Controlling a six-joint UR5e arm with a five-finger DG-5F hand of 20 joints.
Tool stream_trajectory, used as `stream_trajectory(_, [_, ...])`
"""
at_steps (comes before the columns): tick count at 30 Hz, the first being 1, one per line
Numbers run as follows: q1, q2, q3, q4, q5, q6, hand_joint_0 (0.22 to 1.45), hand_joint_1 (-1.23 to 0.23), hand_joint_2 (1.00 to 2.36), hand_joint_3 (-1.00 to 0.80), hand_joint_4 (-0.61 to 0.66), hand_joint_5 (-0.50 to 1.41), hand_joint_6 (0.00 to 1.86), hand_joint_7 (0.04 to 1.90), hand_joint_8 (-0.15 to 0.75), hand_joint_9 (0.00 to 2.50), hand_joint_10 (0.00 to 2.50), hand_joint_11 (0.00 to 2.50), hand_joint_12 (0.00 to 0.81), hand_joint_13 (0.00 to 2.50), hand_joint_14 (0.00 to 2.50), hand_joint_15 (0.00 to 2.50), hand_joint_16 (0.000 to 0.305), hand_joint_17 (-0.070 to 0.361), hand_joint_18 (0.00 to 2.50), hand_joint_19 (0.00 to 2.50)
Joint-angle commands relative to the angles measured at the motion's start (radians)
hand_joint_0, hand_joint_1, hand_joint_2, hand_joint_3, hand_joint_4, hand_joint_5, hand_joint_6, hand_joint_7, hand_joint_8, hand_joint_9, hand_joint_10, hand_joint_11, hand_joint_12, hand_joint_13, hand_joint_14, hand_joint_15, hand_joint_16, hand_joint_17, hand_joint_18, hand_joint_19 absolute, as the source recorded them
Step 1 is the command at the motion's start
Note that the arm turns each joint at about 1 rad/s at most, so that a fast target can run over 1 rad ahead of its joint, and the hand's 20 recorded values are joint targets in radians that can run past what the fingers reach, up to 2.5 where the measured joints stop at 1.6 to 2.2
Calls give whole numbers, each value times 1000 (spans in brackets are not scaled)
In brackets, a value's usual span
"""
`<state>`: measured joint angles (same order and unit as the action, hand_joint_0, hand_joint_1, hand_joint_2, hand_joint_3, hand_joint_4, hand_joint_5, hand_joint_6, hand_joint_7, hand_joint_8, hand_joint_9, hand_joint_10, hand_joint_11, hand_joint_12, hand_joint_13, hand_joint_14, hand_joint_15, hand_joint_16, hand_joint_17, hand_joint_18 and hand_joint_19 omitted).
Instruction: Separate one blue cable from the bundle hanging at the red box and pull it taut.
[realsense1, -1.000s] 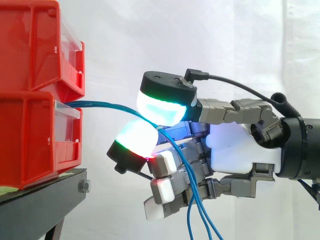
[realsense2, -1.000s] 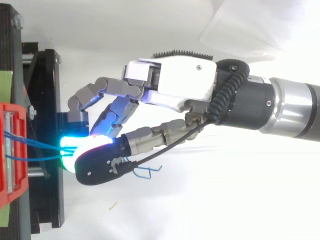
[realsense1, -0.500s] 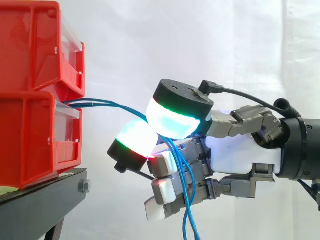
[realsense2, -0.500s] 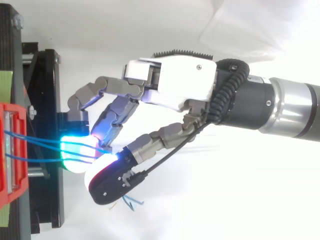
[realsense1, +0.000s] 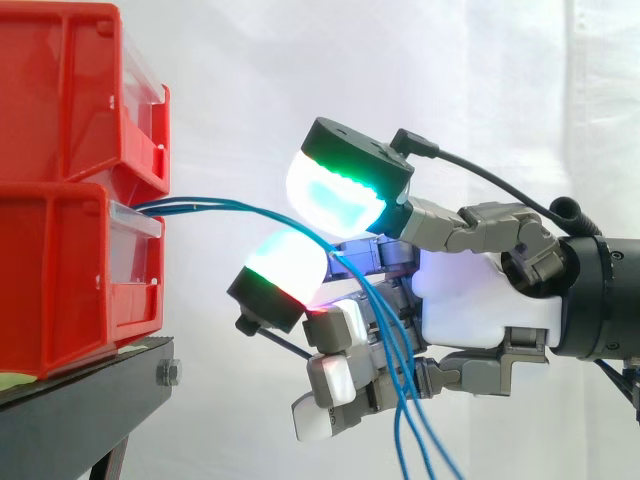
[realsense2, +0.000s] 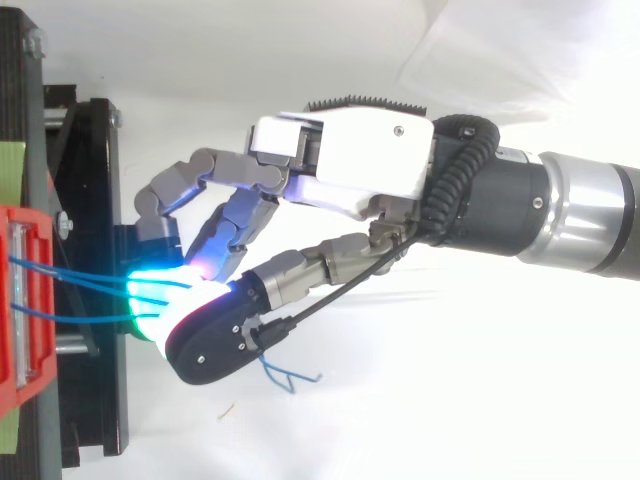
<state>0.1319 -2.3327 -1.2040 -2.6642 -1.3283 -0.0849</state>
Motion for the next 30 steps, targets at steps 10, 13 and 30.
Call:
stream_trajectory(10, [0,-1,0,-3,0,1,794,-904,1000,-500,27,-195,924,1132,302,1028,21,977,340,1039,25,671,30,67,813,466])
stream_trajectory(13, [-2,-1,0,-5,0,1,792,-912,1000,-500,35,-191,921,1137,296,1037,22,979,343,1045,23,676,30,67,823,458])
stream_trajectory(30, [-3,-1,0,-22,0,1,688,-1049,1000,-500,42,-165,910,1169,298,1093,23,998,334,1074,27,700,28,64,842,495])
